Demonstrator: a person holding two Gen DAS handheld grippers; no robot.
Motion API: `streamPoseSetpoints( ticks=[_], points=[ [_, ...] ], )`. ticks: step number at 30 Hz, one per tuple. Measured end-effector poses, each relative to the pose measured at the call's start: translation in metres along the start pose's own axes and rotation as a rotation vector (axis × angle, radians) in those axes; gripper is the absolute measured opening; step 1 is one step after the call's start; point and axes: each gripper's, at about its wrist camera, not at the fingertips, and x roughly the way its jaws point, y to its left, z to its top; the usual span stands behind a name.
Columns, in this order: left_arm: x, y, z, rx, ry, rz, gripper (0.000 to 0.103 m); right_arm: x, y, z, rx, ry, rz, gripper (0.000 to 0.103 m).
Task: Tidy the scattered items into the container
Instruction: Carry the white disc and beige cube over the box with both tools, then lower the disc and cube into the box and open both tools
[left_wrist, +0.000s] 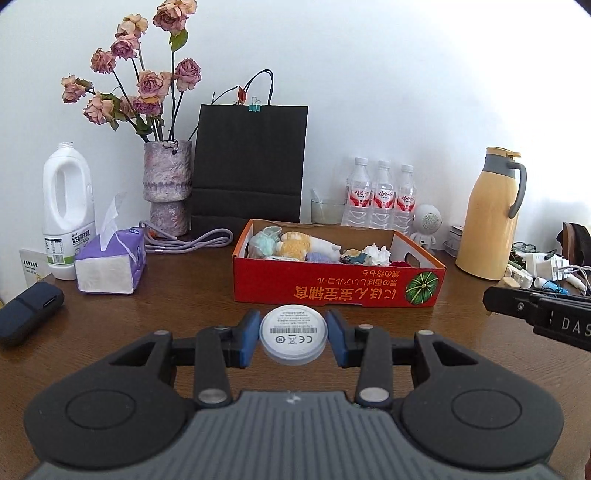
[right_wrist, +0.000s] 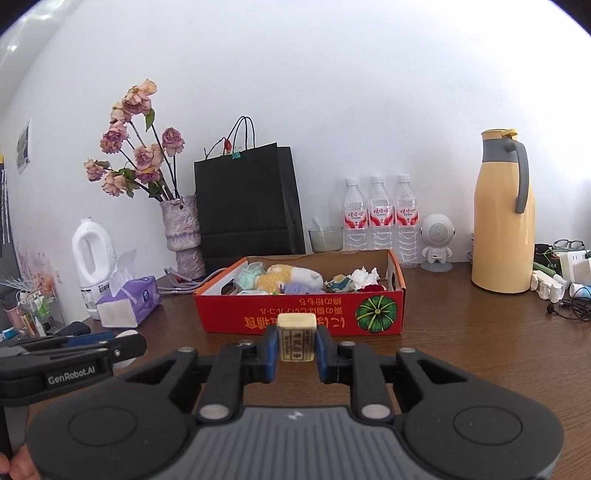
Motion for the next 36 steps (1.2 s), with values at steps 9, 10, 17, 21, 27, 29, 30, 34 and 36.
streamPoseSetpoints(
  ticks=[9,10,17,21,27,29,30,34,36],
  points=[
    [0.085,0.027,0.087,-0.032,0.007,-0.075,0.04,0.076,-0.031,0.084,0.001,0.028,0.053,0.019],
    [0.102,0.03,0.1,-0.043,0.03,-0.086,0.04,0.09,-0.036,0.098,0.007,0.045,0.062,0.019],
    [0.227,0.035,0.164,-0.029,0.213,-0.142,0.04,0.21,-0.063,0.175,-0.017,0.314,0.116,0.019],
    [0.302,0.026,0.149,-0.041,0.412,-0.203,0.04,0.294,-0.069,0.167,-0.006,0.587,0.115,0.019],
    [0.369,0.0,0.123,0.019,0.555,-0.157,0.041,0.38,-0.089,0.122,0.025,0.826,0.029,0.019],
    [0.376,-0.009,0.12,0.035,0.561,-0.2,0.041,0.394,-0.092,0.116,0.002,0.846,-0.003,0.019],
    [0.38,-0.013,0.118,0.038,0.569,-0.22,0.042,0.401,-0.093,0.114,-0.012,0.859,-0.018,0.02],
    [0.392,-0.023,0.108,0.072,0.589,-0.204,0.043,0.419,-0.094,0.11,-0.057,0.9,-0.064,0.021],
    [0.394,-0.02,0.11,0.052,0.589,-0.208,0.043,0.421,-0.097,0.109,-0.062,0.916,-0.081,0.027]
  ],
)
